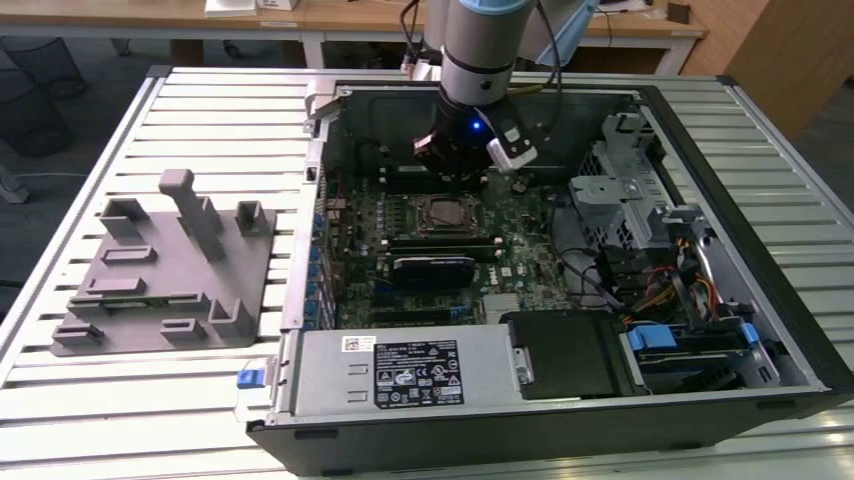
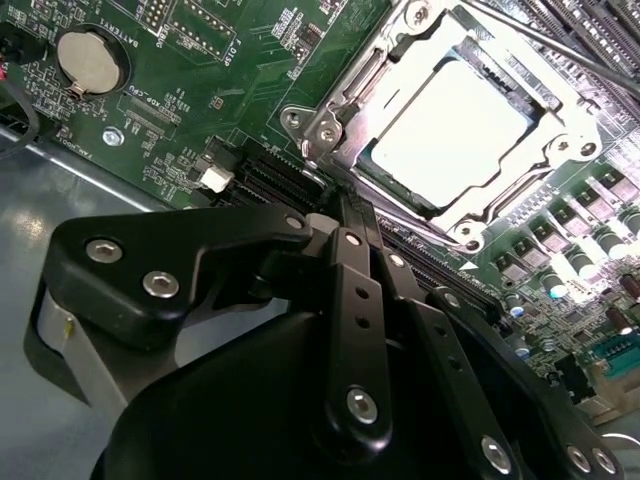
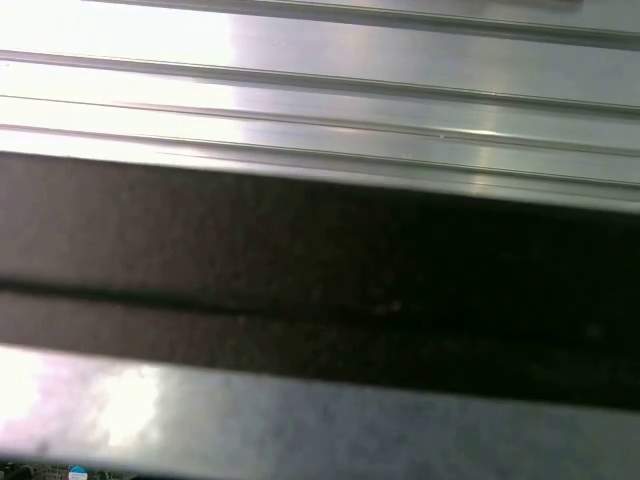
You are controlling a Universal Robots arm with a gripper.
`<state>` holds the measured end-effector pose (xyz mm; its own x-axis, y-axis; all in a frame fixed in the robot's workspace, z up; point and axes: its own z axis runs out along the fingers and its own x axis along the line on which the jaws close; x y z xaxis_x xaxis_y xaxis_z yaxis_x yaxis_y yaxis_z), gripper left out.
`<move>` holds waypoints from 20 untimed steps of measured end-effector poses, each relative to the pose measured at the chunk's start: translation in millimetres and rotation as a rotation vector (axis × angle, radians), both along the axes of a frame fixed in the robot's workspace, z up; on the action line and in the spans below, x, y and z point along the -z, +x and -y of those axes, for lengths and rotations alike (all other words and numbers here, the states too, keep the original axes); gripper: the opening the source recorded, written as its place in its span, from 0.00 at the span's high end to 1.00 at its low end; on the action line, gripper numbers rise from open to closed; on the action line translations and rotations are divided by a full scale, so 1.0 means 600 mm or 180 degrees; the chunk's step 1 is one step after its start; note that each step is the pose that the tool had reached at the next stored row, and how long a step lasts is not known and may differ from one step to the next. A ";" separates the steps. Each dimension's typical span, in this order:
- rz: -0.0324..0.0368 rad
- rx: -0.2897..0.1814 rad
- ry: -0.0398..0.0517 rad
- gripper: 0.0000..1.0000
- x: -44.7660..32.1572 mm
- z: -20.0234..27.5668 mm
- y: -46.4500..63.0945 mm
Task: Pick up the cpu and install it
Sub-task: 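Install the first cpu locking lever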
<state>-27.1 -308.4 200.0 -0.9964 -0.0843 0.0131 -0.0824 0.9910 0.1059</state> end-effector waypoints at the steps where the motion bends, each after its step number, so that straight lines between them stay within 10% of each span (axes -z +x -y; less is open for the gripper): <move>1: 0.0000 0.0000 0.0000 0.89 -0.001 0.0000 0.000; 7: -0.0001 0.0000 -0.0015 0.89 0.000 0.0001 0.003; 14: -0.0002 0.0000 -0.0170 0.89 0.004 0.0005 0.003; 20: -0.0005 0.0000 -0.0170 0.89 0.003 0.0003 0.004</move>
